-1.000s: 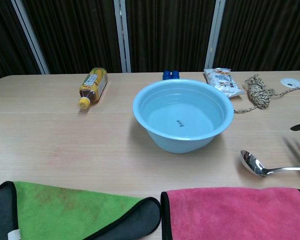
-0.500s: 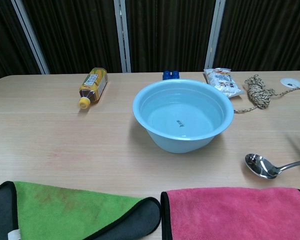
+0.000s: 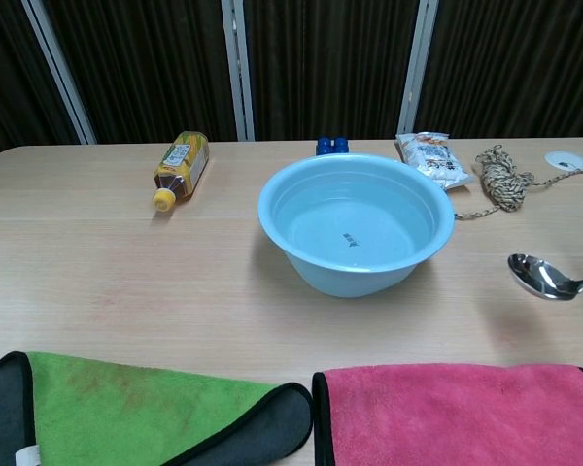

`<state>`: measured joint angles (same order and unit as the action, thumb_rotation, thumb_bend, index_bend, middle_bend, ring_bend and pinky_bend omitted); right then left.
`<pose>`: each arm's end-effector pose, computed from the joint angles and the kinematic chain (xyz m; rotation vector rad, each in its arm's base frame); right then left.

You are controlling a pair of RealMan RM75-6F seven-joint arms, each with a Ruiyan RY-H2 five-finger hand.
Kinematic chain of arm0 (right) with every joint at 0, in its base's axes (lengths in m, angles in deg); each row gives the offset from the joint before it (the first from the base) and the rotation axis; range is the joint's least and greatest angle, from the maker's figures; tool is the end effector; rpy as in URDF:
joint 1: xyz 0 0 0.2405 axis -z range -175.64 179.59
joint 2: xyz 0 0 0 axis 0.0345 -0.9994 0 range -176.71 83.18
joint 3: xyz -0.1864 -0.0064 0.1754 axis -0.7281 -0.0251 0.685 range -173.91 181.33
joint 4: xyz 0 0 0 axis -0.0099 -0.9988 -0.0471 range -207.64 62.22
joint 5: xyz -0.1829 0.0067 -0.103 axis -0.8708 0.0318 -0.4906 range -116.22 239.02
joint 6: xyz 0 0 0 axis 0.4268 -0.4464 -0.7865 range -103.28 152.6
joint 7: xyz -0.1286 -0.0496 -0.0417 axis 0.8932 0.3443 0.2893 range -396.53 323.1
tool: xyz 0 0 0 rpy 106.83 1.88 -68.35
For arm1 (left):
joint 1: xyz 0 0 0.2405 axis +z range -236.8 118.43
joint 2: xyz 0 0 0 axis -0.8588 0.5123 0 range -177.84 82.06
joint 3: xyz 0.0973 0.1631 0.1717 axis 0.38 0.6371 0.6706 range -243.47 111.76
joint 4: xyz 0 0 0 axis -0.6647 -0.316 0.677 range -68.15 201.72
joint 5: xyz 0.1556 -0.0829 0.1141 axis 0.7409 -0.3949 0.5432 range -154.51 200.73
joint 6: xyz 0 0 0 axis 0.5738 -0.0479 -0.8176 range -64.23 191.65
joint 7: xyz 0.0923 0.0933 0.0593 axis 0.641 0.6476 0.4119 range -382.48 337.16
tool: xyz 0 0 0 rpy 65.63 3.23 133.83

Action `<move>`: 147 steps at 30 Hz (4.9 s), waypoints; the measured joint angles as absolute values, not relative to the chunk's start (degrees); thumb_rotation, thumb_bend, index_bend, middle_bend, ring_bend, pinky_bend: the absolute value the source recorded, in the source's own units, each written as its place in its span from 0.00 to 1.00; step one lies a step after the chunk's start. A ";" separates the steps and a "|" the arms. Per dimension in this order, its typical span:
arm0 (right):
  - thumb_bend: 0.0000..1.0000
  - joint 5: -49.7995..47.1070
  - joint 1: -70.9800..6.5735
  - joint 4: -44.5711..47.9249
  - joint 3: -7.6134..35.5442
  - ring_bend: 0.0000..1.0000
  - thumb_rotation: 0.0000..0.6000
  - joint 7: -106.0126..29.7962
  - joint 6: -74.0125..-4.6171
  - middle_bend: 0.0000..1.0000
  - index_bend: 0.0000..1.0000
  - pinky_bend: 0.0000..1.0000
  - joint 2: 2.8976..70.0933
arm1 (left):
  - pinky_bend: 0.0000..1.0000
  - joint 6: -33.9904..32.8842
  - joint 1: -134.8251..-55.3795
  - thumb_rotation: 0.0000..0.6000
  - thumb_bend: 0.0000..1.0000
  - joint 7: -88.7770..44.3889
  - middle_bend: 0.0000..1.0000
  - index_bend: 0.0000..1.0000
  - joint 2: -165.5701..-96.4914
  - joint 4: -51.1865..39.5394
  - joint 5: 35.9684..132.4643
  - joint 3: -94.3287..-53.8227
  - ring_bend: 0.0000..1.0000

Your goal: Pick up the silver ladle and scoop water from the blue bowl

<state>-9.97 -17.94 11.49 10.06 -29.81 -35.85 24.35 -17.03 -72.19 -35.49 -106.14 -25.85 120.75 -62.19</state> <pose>-0.3172 -0.2728 0.0989 1.5541 -1.0373 0.6735 -0.2827 0.1944 0.1551 -1.7015 -0.9856 -1.0363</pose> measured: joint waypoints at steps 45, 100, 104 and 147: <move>0.39 15.11 -39.01 32.89 16.55 0.00 1.00 6.22 -34.58 0.01 0.67 0.00 25.34 | 0.00 -13.86 -73.96 1.00 0.47 -41.93 0.00 0.00 -105.25 -23.94 117.50 -62.94 0.00; 0.39 3.91 -40.63 3.50 11.98 0.00 1.00 -5.54 -35.21 0.01 0.65 0.00 49.91 | 0.00 -10.18 -76.38 1.00 0.47 -50.20 0.00 0.00 -104.73 -20.58 117.36 -62.87 0.00; 0.39 3.61 -40.29 5.11 12.38 0.00 1.00 -4.80 -36.08 0.01 0.65 0.00 49.49 | 0.00 -10.58 -76.34 1.00 0.47 -50.77 0.00 0.00 -104.70 -20.21 117.64 -62.71 0.00; 0.39 7.47 -39.15 21.72 16.32 0.00 1.00 3.47 -41.96 0.01 0.65 0.00 38.17 | 0.00 -12.58 -75.37 1.00 0.47 -49.13 0.00 0.00 -105.02 -19.38 117.60 -62.17 0.00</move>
<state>7.47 -39.15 21.72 16.32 3.47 -41.96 38.17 -12.58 -75.37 -49.13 -105.02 -19.38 117.60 -62.17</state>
